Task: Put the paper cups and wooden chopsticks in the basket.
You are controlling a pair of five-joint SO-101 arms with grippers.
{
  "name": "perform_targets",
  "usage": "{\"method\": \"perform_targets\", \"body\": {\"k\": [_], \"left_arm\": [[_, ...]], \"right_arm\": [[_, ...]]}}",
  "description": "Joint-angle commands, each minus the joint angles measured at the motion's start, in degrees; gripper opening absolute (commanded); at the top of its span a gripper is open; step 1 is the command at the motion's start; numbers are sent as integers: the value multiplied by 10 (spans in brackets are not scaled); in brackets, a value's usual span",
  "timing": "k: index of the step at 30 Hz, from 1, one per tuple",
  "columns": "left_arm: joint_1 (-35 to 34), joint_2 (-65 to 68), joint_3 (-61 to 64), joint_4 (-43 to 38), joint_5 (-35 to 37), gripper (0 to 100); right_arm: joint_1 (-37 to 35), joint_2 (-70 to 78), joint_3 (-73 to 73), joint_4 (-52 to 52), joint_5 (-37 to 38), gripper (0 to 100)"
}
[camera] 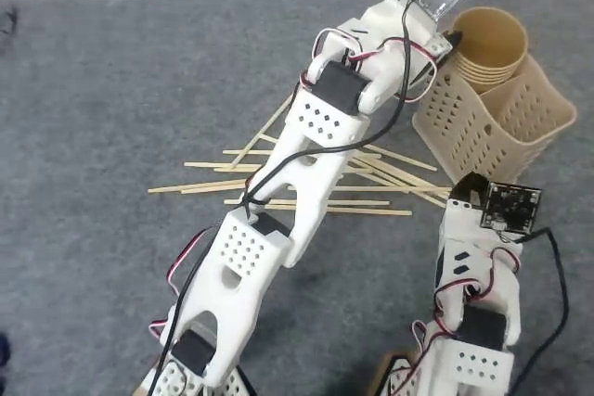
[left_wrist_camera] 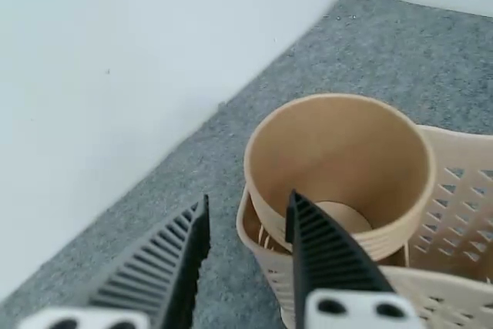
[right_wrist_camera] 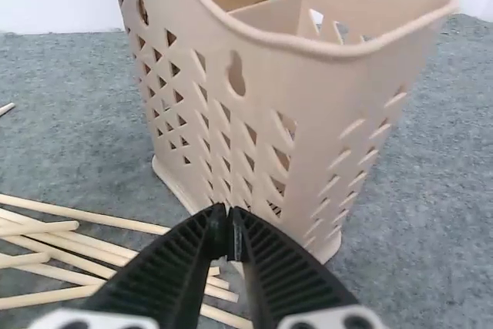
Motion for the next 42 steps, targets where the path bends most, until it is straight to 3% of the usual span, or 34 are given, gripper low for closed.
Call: {"method": "perform_targets", "body": {"k": [1,4,9,16,21,25,30,38,42], "left_arm": [[-5,-41,-18,-12,62,157],[-4,-46,-39,-33,118,199],[13,-52,-45,3,98,235],[-10,-83,-141,192,20,231],[-36,-162,-133,355,-66,231],[-132,-210,-45,349,-76,225],[-178,-244,120,350,-188,226],[-172,-377,454,349,-314,225],[-179,-455,599,337,-320,224]], "right_arm": [[5,-10,-22,-3,-8,8],[4,-10,-18,-5,-8,8],[4,-10,-16,-8,-8,8],[-25,-10,-16,-6,-3,8],[-90,-10,3,-7,84,8],[-115,-10,4,-3,122,9],[-113,-9,4,-3,124,9],[-96,-9,10,-9,122,9],[-97,-9,10,-9,121,9]]}}
